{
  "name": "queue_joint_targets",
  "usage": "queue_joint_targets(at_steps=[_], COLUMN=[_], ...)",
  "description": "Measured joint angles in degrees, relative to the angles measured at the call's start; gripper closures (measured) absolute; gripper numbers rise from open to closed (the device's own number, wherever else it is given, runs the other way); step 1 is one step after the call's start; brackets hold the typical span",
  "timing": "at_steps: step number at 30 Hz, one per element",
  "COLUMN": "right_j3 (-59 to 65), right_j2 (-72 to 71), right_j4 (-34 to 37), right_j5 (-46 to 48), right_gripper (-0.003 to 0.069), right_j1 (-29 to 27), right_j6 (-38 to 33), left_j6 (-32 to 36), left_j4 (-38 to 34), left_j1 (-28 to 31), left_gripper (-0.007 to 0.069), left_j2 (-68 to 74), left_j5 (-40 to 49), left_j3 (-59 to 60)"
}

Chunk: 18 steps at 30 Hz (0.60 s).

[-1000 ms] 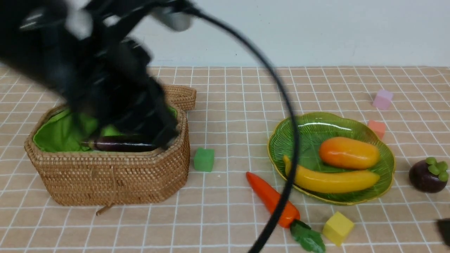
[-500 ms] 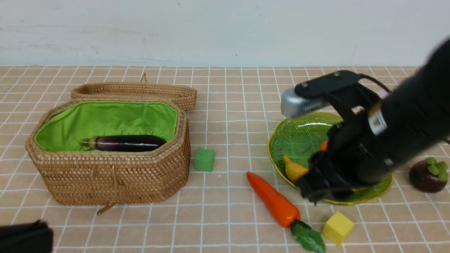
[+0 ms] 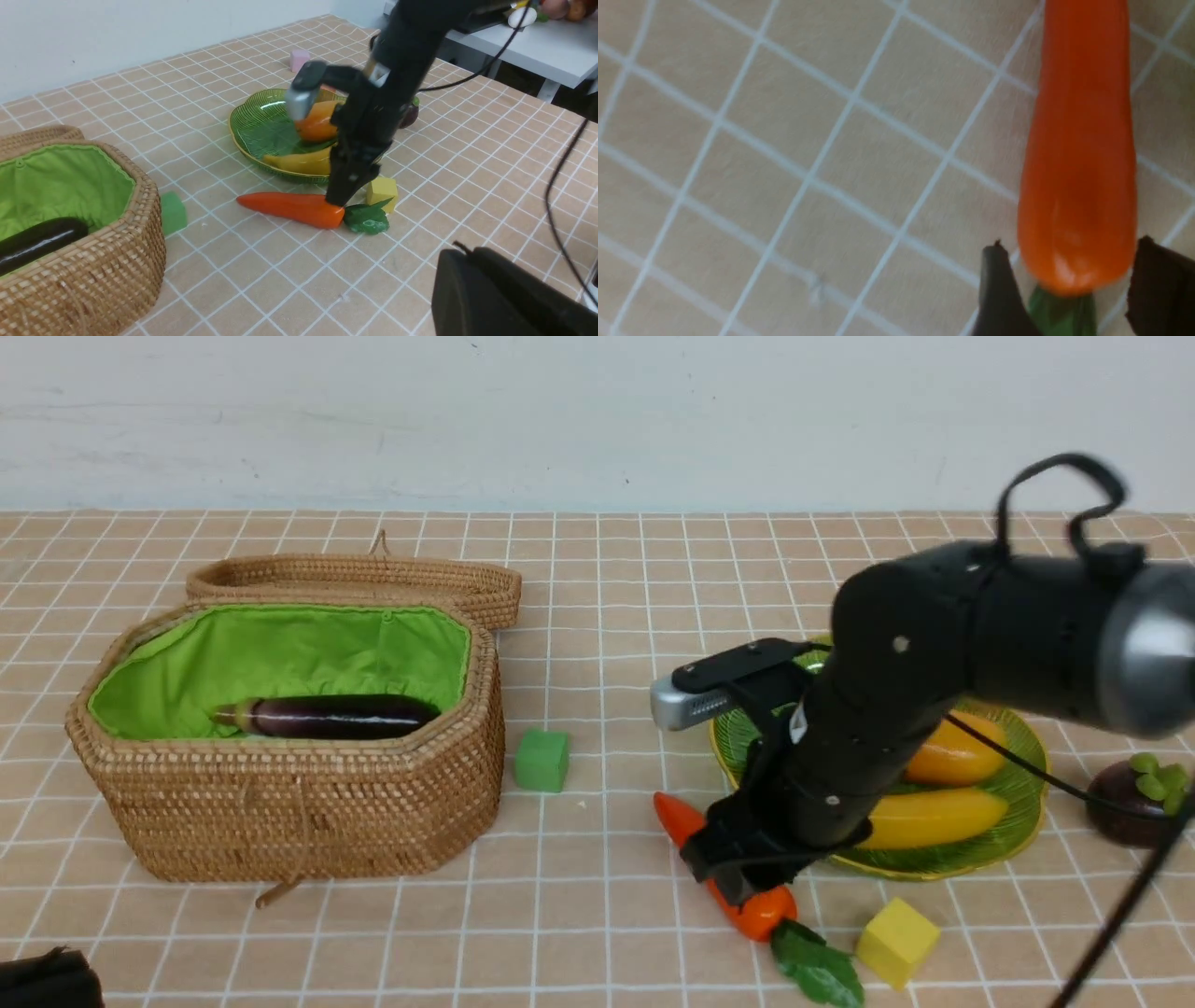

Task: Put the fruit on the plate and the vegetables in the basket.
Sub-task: Take a daikon with your right arm and place it on the basket on the left.

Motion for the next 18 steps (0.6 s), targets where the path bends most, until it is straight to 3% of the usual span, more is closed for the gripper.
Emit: queue_joint_targets(at_steps=[3, 9, 18], right_j3=[-1.73, -2.99, -4.03], right_j2=[2.88, 7.04, 10.90], right_j4=[-2.82, -3.27, -2.74], right_j5=[-1.10, -1.80, -2.13], right_gripper=[0.0211, 0.0202, 0.0268], right_j1=[0.00, 0.07, 0.09], right_j6=[0.01, -0.01, -0.06], left_j6=[0.00, 0.00, 0.00], left_j4=[-0.03, -0.03, -0.03], left_j1=[0.00, 0.00, 0.00], left_gripper=[0.0638, 0.0638, 0.0638], left_j2=[0.00, 0.00, 0.00], left_j5=[0.00, 0.00, 0.64], left_j3=[0.00, 0.00, 0.00])
